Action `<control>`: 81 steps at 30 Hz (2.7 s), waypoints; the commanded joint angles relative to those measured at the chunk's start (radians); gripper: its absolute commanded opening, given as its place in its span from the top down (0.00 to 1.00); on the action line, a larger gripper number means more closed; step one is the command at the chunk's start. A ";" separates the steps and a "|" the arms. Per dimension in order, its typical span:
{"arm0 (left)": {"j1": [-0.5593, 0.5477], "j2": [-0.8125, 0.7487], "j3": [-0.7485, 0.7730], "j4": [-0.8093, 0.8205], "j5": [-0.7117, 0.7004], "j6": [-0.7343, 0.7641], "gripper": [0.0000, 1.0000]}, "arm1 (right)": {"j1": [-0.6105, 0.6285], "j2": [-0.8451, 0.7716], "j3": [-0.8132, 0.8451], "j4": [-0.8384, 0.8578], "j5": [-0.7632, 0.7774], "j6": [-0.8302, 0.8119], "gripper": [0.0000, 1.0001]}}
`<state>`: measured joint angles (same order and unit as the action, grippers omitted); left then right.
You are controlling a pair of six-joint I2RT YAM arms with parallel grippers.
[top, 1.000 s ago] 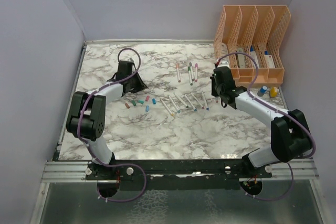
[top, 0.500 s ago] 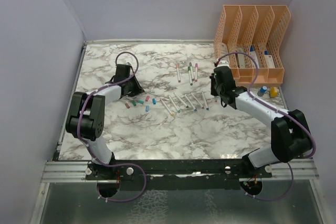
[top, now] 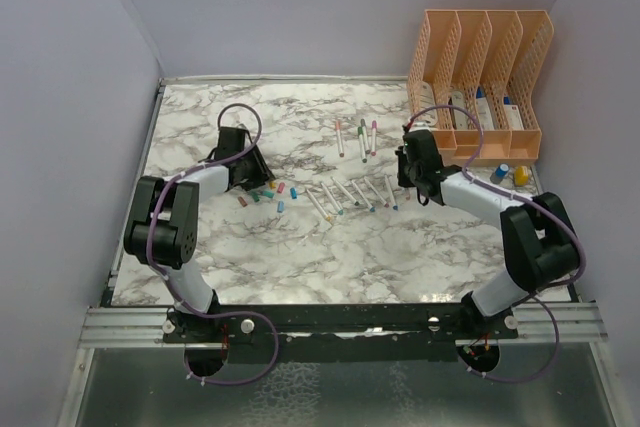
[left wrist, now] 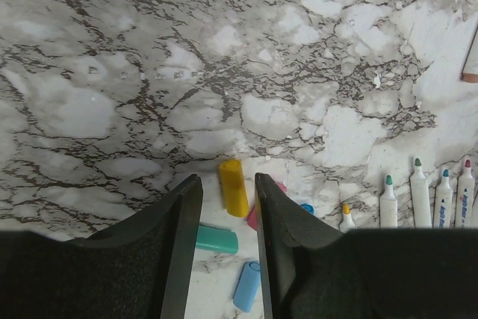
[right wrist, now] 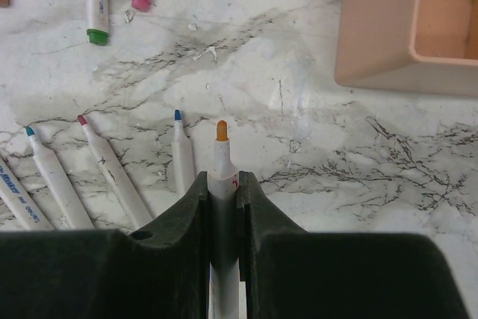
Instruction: Open the pen caps
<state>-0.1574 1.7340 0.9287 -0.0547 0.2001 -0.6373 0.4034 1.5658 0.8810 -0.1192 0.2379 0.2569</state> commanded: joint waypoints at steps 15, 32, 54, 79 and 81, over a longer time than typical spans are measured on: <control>0.044 -0.349 0.014 -0.006 -0.022 -0.008 0.37 | -0.032 0.168 0.029 0.067 -0.087 0.034 0.99; 0.070 -0.414 -0.002 -0.019 -0.009 -0.023 0.36 | -0.045 0.151 0.069 -0.008 -0.050 0.080 0.61; 0.073 -0.471 -0.092 0.120 0.164 -0.103 0.01 | 0.026 0.439 0.632 -0.086 -0.243 -0.068 0.21; 0.073 -0.490 -0.159 0.120 0.179 -0.087 0.01 | 0.168 0.782 0.946 -0.178 -0.056 -0.065 0.30; 0.073 -0.489 -0.160 0.124 0.177 -0.086 0.01 | 0.170 0.791 0.951 -0.187 -0.047 -0.063 0.33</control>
<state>-0.0906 1.2755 0.7818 0.0372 0.3565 -0.7307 0.5659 2.3260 1.7908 -0.2852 0.1440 0.1867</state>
